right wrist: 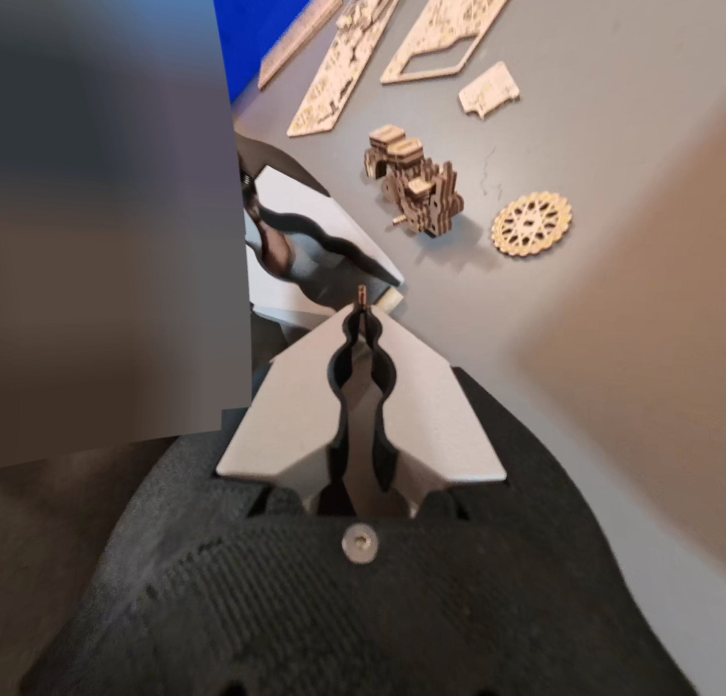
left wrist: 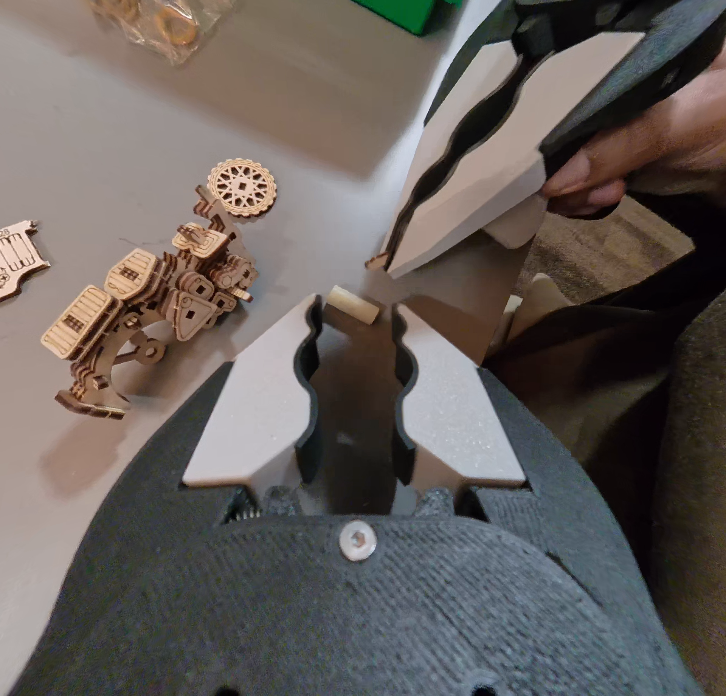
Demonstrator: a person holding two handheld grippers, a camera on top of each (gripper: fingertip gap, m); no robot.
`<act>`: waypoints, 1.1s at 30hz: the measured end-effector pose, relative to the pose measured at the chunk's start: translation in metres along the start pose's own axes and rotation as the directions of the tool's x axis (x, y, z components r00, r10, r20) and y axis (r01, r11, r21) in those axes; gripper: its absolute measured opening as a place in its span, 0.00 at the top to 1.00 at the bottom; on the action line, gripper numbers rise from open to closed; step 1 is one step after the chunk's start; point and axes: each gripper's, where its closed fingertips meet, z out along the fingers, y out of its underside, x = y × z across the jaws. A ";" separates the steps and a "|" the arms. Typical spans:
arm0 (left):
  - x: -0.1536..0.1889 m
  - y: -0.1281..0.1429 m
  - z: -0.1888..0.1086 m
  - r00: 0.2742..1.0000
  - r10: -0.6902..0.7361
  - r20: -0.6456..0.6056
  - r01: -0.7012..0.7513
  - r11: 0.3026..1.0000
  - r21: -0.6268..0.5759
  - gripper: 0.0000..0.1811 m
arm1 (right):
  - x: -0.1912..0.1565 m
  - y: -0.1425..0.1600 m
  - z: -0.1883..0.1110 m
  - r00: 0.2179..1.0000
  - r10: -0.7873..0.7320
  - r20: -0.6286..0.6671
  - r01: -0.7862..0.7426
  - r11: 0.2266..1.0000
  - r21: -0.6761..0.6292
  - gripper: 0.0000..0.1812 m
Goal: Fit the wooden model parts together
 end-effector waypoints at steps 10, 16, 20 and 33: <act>0.016 -0.055 -0.041 0.862 -0.321 -0.393 0.439 0.859 0.261 0.82 | -0.025 -0.046 -0.030 0.885 -0.424 -0.192 0.462 0.849 0.256 1.00; 0.031 -0.069 -0.057 0.690 -0.393 -0.608 0.624 0.748 0.225 0.88 | -0.041 -0.053 -0.031 0.759 -0.570 -0.315 0.647 0.717 0.261 1.00; 0.030 -0.073 -0.066 0.650 -0.393 -0.651 0.662 0.713 0.230 0.89 | -0.045 -0.050 -0.027 0.723 -0.613 -0.318 0.686 0.688 0.237 1.00; 0.030 -0.072 -0.070 0.637 -0.384 -0.669 0.669 0.706 0.231 0.98 | -0.049 -0.046 -0.026 0.698 -0.640 -0.321 0.712 0.666 0.221 0.97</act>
